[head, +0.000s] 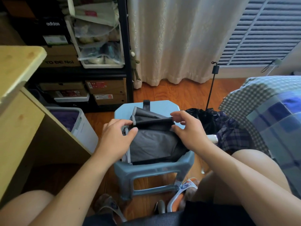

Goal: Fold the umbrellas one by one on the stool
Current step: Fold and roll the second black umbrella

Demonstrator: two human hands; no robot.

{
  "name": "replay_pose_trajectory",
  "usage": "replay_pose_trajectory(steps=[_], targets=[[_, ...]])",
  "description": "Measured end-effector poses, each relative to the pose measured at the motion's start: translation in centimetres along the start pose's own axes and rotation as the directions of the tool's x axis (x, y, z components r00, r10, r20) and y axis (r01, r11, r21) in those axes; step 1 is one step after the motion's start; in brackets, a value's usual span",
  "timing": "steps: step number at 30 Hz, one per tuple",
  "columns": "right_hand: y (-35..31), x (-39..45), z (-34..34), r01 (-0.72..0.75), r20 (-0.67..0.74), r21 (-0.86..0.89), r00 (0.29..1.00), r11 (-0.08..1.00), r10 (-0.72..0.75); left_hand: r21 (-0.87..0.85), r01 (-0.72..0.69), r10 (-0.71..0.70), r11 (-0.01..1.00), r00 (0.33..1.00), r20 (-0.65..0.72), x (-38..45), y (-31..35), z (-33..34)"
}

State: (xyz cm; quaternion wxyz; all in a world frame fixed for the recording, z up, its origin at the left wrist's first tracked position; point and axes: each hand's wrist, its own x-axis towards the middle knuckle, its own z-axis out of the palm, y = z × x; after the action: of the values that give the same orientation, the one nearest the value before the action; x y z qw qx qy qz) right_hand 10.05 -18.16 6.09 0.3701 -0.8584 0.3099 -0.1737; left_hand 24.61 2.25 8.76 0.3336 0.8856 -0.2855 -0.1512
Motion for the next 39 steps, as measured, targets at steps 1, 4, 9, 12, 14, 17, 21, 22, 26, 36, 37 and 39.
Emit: replay_pose_trajectory(steps=[1,4,9,12,14,17,21,22,26,36,37,39], targets=[[-0.2,0.4,0.0,0.0,0.004,-0.009,1.0,1.0,0.0,-0.03,-0.004,0.004,1.0,1.0,0.001,0.3,0.1,0.0],[-0.6,1.6,0.0,-0.013,-0.008,0.039,1.0,0.999,0.013,-0.084,-0.023,0.022,0.996,1.0,-0.023,1.3,0.4,-0.4],[-1.4,2.7,-0.5,-0.088,-0.083,0.291,0.99,0.953,0.117,-0.23,-0.032,0.023,0.973,0.999,-0.042,3.5,1.9,-0.8],[-1.8,2.3,-0.7,-0.105,-0.061,0.376,0.989,0.921,0.137,-0.323,-0.032,0.016,0.946,0.999,-0.051,4.9,2.7,-0.8],[-1.7,2.1,-0.3,-0.155,0.029,0.387,0.987,0.909,0.156,-0.37,-0.03,0.008,0.929,0.998,-0.061,5.6,2.8,-0.7],[-1.5,2.3,0.2,-0.192,0.047,0.378,0.981,0.906,0.188,-0.417,-0.025,0.003,0.909,0.999,-0.052,6.0,2.9,-0.5],[-1.5,2.7,-0.2,-0.229,0.01,0.524,0.965,0.82,0.262,-0.438,0.002,-0.032,0.899,0.998,-0.062,6.1,2.8,-0.6],[-1.5,2.7,-0.1,-0.24,0.007,0.526,0.961,0.816,0.278,-0.449,0.01,-0.04,0.893,0.998,-0.058,6.2,2.7,-0.6],[-1.3,2.4,-0.1,-0.308,0.077,0.504,0.947,0.807,0.313,-0.466,0.02,-0.05,0.885,0.997,-0.052,6.2,3.1,-0.5],[-1.9,2.2,-1.0,-0.209,0.0,0.542,0.969,0.814,0.248,-0.533,0.05,-0.066,0.845,0.998,-0.012,6.0,2.6,-0.5],[-1.9,2.2,-0.9,-0.213,-0.003,0.557,0.966,0.802,0.259,-0.532,0.047,-0.067,0.845,0.998,-0.017,6.0,2.6,-0.5],[-2.0,2.1,-0.9,-0.211,-0.014,0.607,0.961,0.767,0.275,-0.531,0.036,-0.069,0.847,0.997,-0.043,5.9,2.5,-0.4]])
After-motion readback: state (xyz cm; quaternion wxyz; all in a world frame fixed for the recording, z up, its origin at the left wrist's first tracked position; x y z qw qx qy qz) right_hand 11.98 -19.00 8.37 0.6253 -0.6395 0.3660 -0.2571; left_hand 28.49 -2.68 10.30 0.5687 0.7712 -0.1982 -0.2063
